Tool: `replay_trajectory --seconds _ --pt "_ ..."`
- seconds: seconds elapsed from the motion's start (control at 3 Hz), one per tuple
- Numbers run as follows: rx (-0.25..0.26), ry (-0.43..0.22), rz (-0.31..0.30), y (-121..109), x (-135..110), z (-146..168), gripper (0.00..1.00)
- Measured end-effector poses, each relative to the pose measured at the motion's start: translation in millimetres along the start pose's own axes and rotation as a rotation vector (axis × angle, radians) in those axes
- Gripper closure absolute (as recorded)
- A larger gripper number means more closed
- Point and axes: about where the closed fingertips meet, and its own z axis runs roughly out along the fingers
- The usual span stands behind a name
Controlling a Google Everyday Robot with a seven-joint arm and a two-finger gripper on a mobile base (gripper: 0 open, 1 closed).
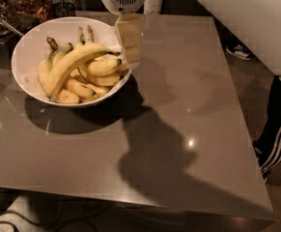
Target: Pick banana from white bowl
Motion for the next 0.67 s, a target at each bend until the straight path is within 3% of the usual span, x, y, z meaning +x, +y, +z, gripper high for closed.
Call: replay_trajectory --seconds 0.33,0.67 --pt "0.0 0.0 0.0 -0.1 -0.1 0.0 0.0" --pt "-0.02 -0.036 -0.091 -5.1 -23.8 0.0 0.01"
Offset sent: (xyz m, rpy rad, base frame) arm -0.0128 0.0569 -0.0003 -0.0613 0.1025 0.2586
